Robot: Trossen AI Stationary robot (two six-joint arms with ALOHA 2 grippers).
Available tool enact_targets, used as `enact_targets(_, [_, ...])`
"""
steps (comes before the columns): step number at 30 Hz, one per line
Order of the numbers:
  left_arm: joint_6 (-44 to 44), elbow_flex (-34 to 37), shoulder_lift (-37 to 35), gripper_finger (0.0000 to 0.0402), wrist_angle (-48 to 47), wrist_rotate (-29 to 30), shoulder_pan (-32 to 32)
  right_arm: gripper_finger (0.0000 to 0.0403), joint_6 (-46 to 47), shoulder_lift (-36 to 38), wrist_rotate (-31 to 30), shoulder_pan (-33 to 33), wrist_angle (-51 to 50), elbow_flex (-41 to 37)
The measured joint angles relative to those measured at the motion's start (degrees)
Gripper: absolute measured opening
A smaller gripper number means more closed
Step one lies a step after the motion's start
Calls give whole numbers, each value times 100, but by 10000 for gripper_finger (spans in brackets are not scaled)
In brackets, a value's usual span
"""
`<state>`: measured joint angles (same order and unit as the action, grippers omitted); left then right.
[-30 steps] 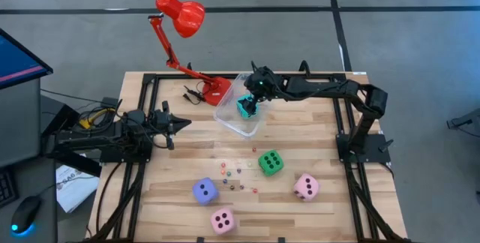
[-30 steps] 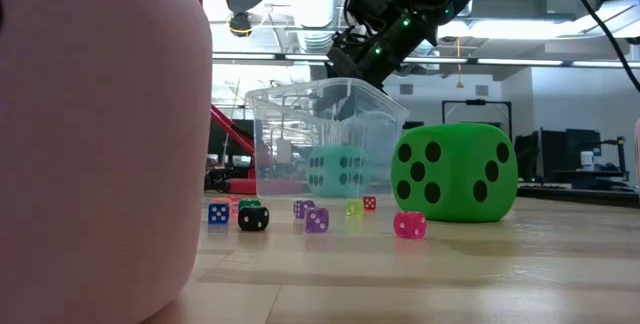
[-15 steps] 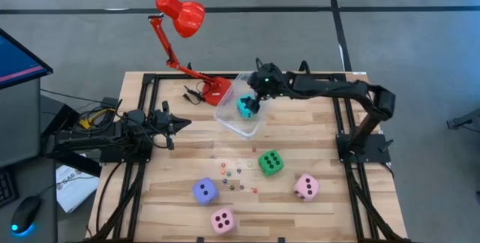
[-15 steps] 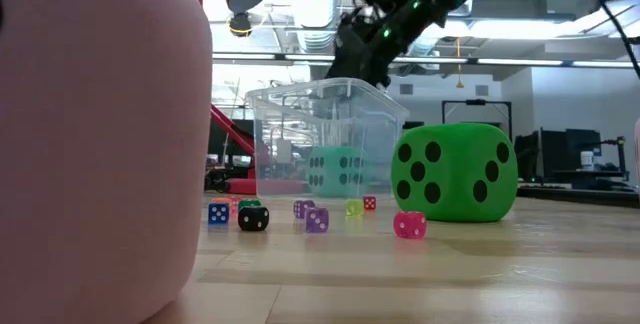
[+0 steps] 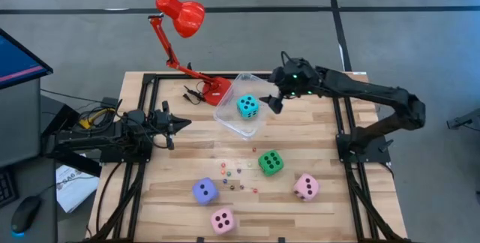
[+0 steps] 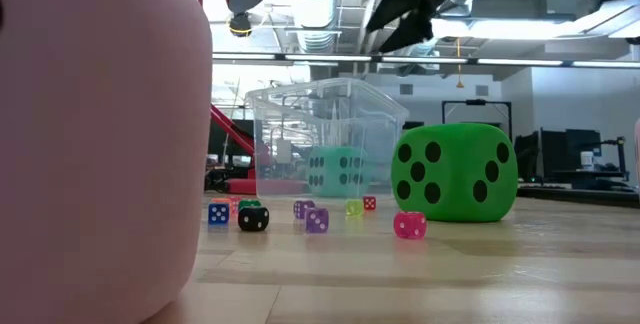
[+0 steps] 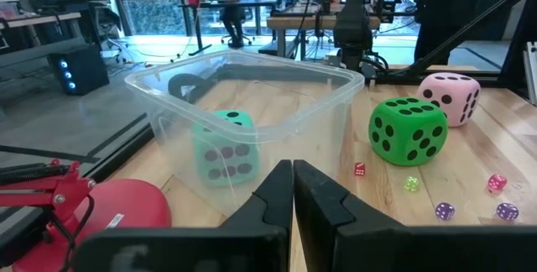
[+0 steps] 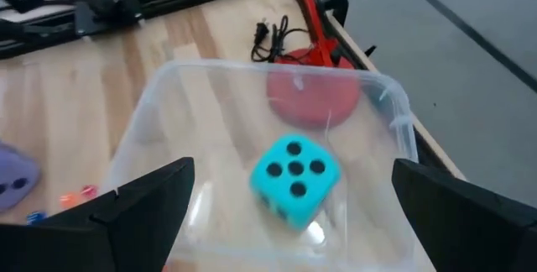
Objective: Pick & Place Dice
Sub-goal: Put the green dice into the transparent bin
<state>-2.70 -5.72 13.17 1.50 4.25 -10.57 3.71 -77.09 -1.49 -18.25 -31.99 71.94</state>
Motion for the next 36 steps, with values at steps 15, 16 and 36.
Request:
enact_targets(15, [0, 0, 0, 1, 1, 0, -2, 400, 922, 182, -5, 440, -892, 0])
enact_targets(16, [0, 0, 0, 1, 0, 0, -1, 400, 990, 169, -5, 447, -935, -2])
enact_targets(36, [0, 0, 0, 1, 1, 0, -1, 400, 2557, 102, -1631, 1542, -2126, -2])
